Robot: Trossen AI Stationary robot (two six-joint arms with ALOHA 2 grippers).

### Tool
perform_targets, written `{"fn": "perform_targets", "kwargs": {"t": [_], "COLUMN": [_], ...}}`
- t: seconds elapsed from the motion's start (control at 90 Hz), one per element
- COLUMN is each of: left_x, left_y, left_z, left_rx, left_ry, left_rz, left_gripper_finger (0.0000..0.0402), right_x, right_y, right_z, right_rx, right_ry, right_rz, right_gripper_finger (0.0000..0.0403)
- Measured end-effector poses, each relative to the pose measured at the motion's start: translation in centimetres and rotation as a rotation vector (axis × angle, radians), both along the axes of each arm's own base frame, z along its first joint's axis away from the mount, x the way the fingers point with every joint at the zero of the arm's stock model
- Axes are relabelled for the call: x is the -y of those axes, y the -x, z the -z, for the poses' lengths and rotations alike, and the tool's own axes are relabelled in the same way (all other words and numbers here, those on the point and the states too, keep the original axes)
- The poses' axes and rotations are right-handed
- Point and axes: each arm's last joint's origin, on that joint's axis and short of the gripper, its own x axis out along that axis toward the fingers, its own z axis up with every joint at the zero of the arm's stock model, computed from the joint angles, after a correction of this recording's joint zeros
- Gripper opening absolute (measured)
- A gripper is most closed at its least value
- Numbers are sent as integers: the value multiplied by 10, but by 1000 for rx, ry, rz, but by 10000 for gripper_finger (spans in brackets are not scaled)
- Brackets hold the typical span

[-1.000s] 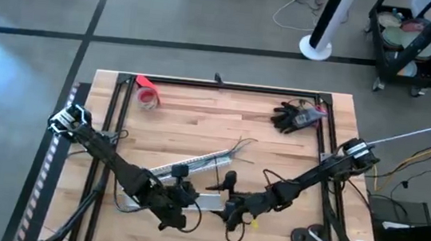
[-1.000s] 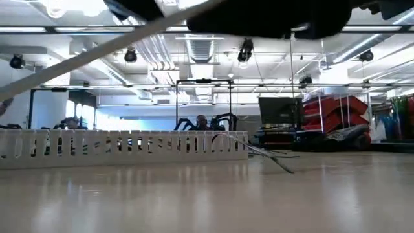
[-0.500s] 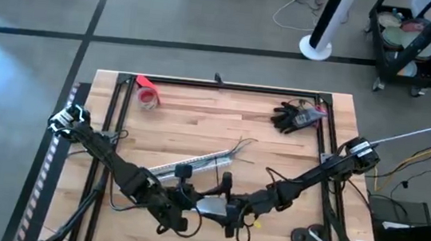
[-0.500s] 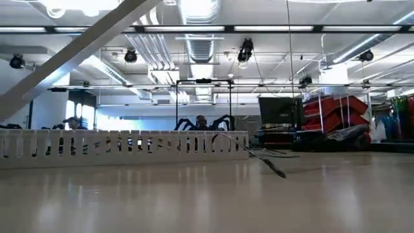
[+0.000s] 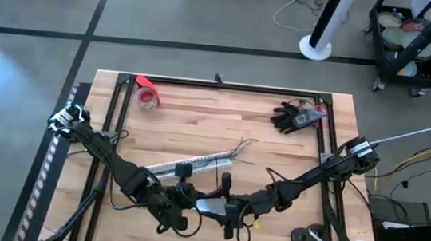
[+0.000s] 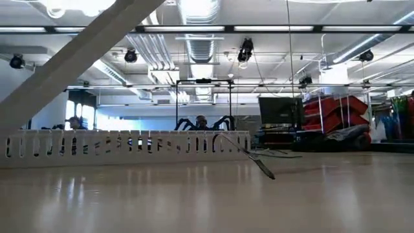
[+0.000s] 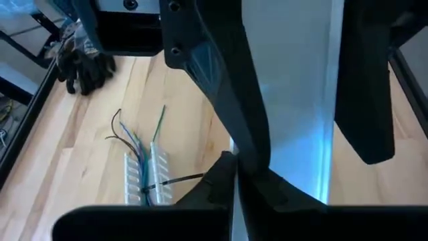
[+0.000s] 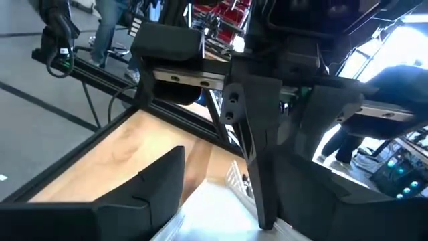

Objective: Ziptie cables
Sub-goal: Close the cable duct

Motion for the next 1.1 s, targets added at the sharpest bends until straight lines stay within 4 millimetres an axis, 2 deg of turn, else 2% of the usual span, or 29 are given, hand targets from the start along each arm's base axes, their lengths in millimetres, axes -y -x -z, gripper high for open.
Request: {"fn": "perform_targets", "kwargs": {"t": [0.2, 0.411, 0.6, 0.756, 0.922, 1.1], "left_x": [-8, -12, -8, -5, -4, -17], "left_y": [13, 20, 14, 12, 4, -1], "left_z": [-8, -4, 10, 12, 21, 40], "left_rx": [-35, -80, -99, -76, 0, 15], "left_ry": [5, 65, 88, 107, 138, 125], "left_rz": [-24, -69, -94, -93, -74, -102], "left_gripper_finger": [39, 123, 214, 279, 330, 365], "right_x": [1, 7, 14, 20, 24, 22], "right_y": [3, 13, 26, 35, 42, 43], "right_z": [-5, -21, -38, -49, -57, -60], "right_rx": [-14, -76, -158, -213, -225, -225], "right_ry": [8, 13, 14, 10, -9, -1], "right_rz": [1, 6, 22, 52, 63, 47], "right_gripper_finger": [211, 193, 193, 203, 195, 198]}}
